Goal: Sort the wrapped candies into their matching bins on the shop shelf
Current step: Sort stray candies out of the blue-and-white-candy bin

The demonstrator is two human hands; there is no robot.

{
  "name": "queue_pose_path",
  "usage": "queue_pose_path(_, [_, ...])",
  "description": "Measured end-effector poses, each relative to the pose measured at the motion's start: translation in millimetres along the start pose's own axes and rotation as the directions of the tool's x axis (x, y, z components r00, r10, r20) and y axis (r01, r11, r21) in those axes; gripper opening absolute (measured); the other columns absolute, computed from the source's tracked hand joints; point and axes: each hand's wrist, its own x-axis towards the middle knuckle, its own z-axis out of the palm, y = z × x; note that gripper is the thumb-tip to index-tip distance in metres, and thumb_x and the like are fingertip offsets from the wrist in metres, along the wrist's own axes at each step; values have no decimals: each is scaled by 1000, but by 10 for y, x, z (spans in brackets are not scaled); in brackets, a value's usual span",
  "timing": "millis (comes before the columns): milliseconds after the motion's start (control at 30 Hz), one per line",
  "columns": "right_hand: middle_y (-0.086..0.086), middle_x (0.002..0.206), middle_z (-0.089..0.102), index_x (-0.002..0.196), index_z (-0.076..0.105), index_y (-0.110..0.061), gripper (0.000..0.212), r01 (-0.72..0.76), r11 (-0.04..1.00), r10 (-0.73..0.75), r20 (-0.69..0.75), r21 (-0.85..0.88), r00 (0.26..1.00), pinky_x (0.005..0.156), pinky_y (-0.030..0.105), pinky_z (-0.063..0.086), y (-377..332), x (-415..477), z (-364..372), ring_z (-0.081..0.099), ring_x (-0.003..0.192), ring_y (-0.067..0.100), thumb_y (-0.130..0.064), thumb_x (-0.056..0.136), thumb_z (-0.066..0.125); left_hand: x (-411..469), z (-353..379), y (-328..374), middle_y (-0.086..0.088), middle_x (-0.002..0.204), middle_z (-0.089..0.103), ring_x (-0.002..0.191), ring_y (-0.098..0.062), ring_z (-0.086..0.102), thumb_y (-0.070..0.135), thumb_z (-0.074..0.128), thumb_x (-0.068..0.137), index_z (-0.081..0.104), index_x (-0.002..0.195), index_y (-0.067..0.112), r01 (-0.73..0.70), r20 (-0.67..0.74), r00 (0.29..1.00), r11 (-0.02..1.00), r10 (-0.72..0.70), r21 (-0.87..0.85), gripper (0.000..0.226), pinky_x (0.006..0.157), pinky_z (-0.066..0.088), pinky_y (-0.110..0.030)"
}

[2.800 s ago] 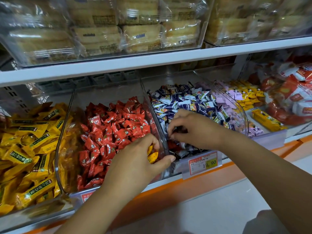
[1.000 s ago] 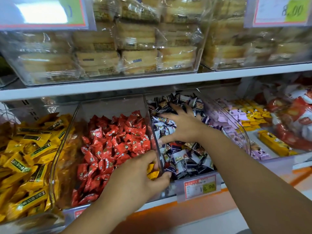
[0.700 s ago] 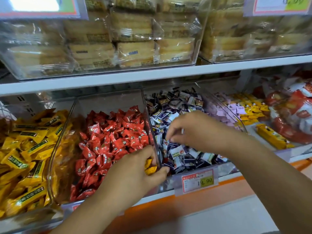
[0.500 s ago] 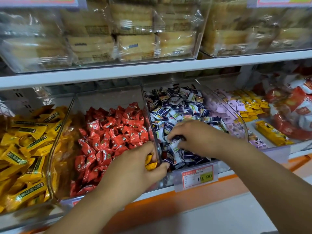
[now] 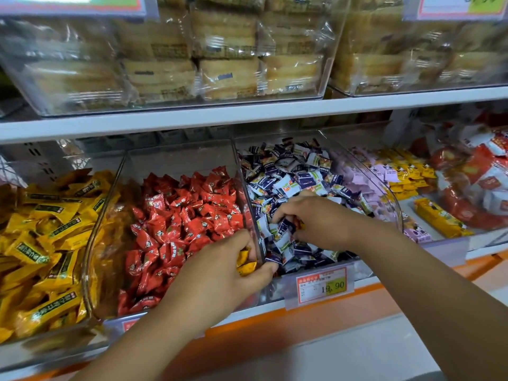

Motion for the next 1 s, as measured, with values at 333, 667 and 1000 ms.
queue_pose_path(333, [-5, 131, 51, 137, 51, -26, 56, 15, 995, -27, -123, -99, 992, 90, 19, 30, 87, -42, 134, 34, 122, 13, 6, 90, 48, 3, 11, -23, 6, 67, 54, 53, -9, 44, 68, 55, 77, 46, 80, 29, -3, -22, 1000, 1000, 4, 29, 40, 49, 32, -24])
queue_pose_path(667, [-13, 99, 59, 102, 62, -35, 27, 16, 935, 75, -243, 353, 967, 73, 7, 45, 140, -141, -101, 56, 89, 1, -12, 89, 67, -9, 11, -16, 4, 67, 54, 54, -9, 44, 69, 52, 79, 46, 83, 30, -7, -26, 1000, 997, 9, 76, 39, 49, 31, -24])
queue_pose_path(1000, [-11, 111, 47, 124, 52, -35, 37, -112, 993, 110, -46, -39, 993, 75, 20, 38, 40, -247, -86, 48, 98, 10, -27, 89, 61, -5, 14, -34, 4, 65, 53, 52, -9, 43, 69, 50, 77, 46, 82, 29, -7, -6, 1000, 999, 7, 45, 40, 53, 37, -28])
